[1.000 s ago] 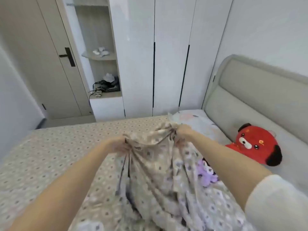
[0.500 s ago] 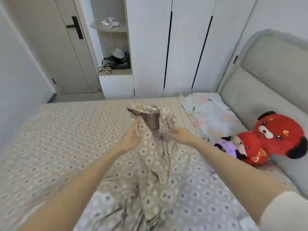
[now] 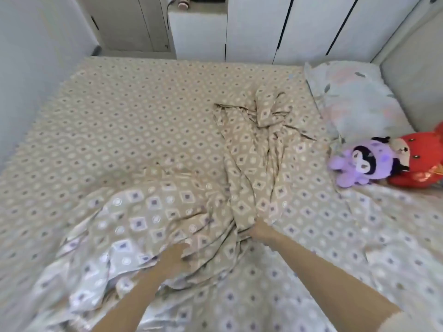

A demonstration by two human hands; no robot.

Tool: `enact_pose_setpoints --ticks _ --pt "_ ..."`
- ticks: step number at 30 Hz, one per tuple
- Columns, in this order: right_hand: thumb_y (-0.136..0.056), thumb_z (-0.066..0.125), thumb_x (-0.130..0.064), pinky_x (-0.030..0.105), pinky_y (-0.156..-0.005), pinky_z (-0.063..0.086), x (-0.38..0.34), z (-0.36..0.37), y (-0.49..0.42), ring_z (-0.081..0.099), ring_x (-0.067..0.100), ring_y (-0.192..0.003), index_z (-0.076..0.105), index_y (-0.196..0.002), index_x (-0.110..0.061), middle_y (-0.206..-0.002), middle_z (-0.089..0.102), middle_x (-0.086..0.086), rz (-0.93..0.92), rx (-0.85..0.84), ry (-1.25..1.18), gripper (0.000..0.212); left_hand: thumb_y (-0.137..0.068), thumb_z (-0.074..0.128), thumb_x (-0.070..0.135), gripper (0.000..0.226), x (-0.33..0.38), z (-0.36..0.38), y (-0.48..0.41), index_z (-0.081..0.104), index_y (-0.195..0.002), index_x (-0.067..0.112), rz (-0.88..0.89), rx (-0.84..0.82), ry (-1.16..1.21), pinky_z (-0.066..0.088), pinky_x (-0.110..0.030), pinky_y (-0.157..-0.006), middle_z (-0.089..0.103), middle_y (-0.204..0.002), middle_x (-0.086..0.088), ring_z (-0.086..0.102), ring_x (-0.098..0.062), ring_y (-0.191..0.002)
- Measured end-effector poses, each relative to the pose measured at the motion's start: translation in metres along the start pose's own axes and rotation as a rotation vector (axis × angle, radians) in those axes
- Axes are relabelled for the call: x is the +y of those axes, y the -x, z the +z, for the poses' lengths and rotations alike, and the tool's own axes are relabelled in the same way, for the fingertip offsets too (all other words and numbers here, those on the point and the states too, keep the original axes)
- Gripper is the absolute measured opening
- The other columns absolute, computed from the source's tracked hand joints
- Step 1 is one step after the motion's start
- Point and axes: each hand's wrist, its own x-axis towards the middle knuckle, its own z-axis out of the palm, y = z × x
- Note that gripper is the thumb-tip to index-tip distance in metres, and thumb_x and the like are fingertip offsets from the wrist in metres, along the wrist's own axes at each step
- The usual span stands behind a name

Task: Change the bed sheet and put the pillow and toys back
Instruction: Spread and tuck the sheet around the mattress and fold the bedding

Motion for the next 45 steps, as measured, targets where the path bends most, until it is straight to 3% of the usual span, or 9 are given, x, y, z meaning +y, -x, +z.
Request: enact_pose_setpoints --ticks 4,8,13,17,21,26,34,40,45 --pt "-0.081 0.07 -0.001 0.046 -0.105 0.041 0.017 0.041 -0.034 0.044 0.033 -0.128 0.014 -0.149 -0.011 -0.145 0.039 0.013 0.027 0.257 -0.304 0.089 -0.086 0.06 0.017 0.056 -0.031 0.025 -0.019 0.044 -0.14 0.015 -0.012 0.064 0.046 0.04 -0.027 -0.098 0.051 -0.138 -0.007 0.052 -0.024 -0.122" --pt "-0.09 0.056 0.003 0.04 -0.075 0.054 0.022 0.053 -0.061 0.059 0.031 -0.103 -0.017 -0.15 -0.021 -0.135 0.048 0.014 0.172 0.277 -0.571 0.098 -0.085 0.061 0.015 0.059 -0.05 0.041 -0.04 0.041 -0.141 0.015 0.03 0.075 0.084 0.035 -0.025 -0.104 0.043 -0.144 -0.004 0.044 -0.02 -0.13" --pt "-0.093 0.053 -0.043 0.04 -0.099 0.044 0.036 0.043 -0.084 0.05 0.032 -0.117 0.05 -0.129 -0.01 -0.126 0.05 0.012 0.263 0.315 -0.2 0.049 -0.086 0.059 0.0 0.061 -0.055 0.044 -0.055 0.036 -0.142 0.004 0.084 0.054 0.222 0.034 -0.037 -0.11 0.037 -0.149 -0.011 0.037 -0.024 -0.136" --pt "-0.097 0.048 -0.04 0.029 -0.06 0.037 0.037 0.044 -0.084 0.045 0.015 -0.065 0.043 -0.071 -0.016 -0.072 0.046 0.001 0.165 0.306 -0.205 0.036 -0.089 0.059 0.009 0.058 -0.051 0.044 -0.055 0.037 -0.143 0.007 0.132 0.096 0.166 0.029 -0.034 -0.112 0.037 -0.149 -0.006 0.033 -0.02 -0.139" --pt "-0.094 0.056 -0.032 0.024 -0.052 0.03 0.031 0.051 -0.071 0.039 0.011 -0.058 0.034 -0.07 -0.02 -0.067 0.04 -0.002 0.082 0.402 -0.318 0.035 -0.089 0.056 0.012 0.053 -0.042 0.037 -0.047 0.042 -0.141 0.008 0.147 0.12 0.098 0.027 -0.022 -0.107 0.041 -0.147 -0.004 0.036 -0.02 -0.137" --pt "-0.082 0.073 -0.028 0.031 -0.086 0.039 -0.003 0.039 -0.03 0.048 0.023 -0.107 0.028 -0.141 -0.005 -0.127 0.046 0.007 0.102 0.202 -0.517 0.078 -0.086 0.062 0.028 0.058 -0.006 0.015 -0.019 0.044 -0.138 0.014 0.205 0.025 0.053 0.037 -0.027 -0.102 0.047 -0.139 -0.001 0.042 -0.02 -0.132" --pt "-0.095 0.051 -0.007 0.025 -0.053 0.051 -0.104 -0.045 0.071 0.059 0.015 -0.053 0.055 -0.077 -0.008 -0.06 0.058 0.005 -0.004 -0.164 -0.928 0.018 -0.055 0.085 0.049 0.118 0.077 -0.016 0.038 0.022 -0.148 0.014 0.298 -0.042 0.158 0.039 -0.034 -0.106 0.035 -0.147 0.005 0.04 -0.021 -0.133" --pt "-0.095 0.043 -0.007 0.022 -0.064 0.048 -0.162 -0.1 0.153 0.056 0.016 -0.072 0.055 -0.087 -0.005 -0.075 0.056 0.007 -0.321 -0.283 -1.263 0.015 -0.089 0.06 0.02 0.004 0.113 -0.041 0.084 0.063 -0.09 0.023 0.18 0.406 0.422 0.051 -0.034 -0.072 0.067 -0.084 -0.003 0.064 -0.025 -0.088" --pt "-0.093 0.055 -0.03 0.033 -0.066 0.037 -0.15 -0.11 0.202 0.044 0.024 -0.066 0.053 -0.074 -0.014 -0.07 0.042 0.007 -0.479 -0.385 -1.071 0.025 -0.095 0.049 0.014 0.028 0.133 -0.081 0.147 0.065 -0.074 0.022 0.222 0.576 0.499 0.042 -0.024 -0.063 0.066 -0.079 -0.003 0.06 -0.023 -0.081"
